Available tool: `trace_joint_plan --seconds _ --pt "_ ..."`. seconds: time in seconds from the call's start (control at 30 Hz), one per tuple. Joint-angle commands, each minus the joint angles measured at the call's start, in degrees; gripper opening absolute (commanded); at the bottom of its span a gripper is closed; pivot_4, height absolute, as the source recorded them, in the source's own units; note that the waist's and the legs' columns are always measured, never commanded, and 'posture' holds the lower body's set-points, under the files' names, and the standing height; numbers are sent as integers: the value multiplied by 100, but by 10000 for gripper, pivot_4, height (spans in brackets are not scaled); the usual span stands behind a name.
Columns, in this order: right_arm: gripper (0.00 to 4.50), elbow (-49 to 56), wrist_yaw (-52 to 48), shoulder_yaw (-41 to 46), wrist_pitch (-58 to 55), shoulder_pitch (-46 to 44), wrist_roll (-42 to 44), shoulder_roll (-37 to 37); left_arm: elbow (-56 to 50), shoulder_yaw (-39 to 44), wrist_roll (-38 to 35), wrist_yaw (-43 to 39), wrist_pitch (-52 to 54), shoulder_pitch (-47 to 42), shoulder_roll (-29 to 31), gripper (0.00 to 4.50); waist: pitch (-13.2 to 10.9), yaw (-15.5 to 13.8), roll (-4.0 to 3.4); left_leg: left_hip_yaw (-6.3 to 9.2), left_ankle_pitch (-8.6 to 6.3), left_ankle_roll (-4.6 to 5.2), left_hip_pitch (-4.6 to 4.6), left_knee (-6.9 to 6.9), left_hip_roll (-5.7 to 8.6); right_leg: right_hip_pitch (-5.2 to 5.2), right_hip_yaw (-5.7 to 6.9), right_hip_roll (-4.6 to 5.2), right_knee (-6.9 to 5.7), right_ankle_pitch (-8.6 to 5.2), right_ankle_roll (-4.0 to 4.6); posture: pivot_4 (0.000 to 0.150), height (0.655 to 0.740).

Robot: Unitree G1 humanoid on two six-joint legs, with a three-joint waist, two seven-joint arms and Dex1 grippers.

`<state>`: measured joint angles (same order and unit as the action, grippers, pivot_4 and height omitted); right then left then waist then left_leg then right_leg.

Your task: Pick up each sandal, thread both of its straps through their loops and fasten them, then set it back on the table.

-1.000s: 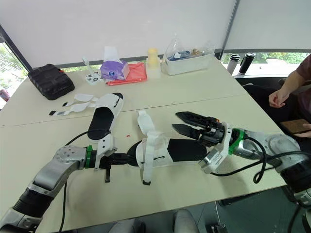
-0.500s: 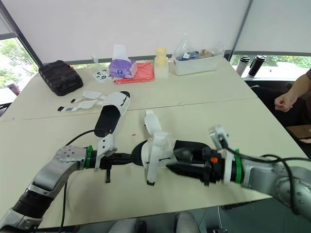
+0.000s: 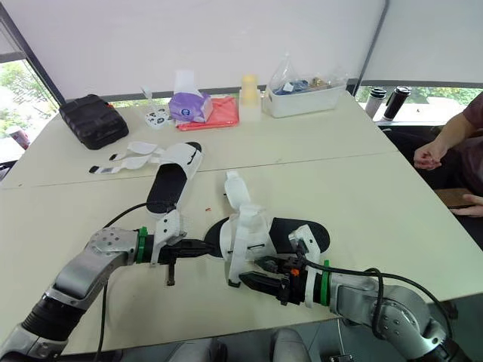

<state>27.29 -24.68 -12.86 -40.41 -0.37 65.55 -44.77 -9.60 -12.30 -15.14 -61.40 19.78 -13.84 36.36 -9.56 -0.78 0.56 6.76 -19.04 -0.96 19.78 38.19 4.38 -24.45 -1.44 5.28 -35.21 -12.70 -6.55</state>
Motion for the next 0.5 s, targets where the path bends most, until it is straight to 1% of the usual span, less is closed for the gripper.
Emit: trace_joint_plan --seconds 0.03,0.17,0.27,0.37,0.47,0.5 --pt "34208 -52 96 68 -264 -139 -54 383 -111 -20 8 -9 -13 -57 7 0 0 3 0 0 0 0 0 0 0 0 0 0 0 0 0 1500 7400" --pt "34208 -160 268 137 -581 -172 128 1003 -97 0 14 42 -17 -42 -24 0 1 6 0 2 0 0 0 -2 0 -1 0 0 -1 0 0 1500 7400" --pt "34208 -73 267 192 -767 -191 96 1183 -139 18 0 56 -6 2 -8 0 1 6 0 2 0 0 0 -2 0 -1 0 0 -1 0 0 1500 7400" --pt "26036 -65 263 148 -865 -284 -24 1371 -148 26 -10 80 10 25 -10 0 1 11 0 2 0 0 0 -2 0 -1 0 -1 -1 0 0 1500 7400" --pt "12079 -48 145 219 -934 -282 -111 1346 -192 29 -19 106 32 50 -12 0 1 9 0 3 0 0 -1 -2 -1 -2 1 -3 -1 0 0 1500 7400" --pt "6389 -31 103 254 -957 -267 -140 1316 -211 29 -23 110 37 62 -10 0 1 9 0 2 0 0 0 -2 0 -2 1 -2 -1 0 0 1500 7400"
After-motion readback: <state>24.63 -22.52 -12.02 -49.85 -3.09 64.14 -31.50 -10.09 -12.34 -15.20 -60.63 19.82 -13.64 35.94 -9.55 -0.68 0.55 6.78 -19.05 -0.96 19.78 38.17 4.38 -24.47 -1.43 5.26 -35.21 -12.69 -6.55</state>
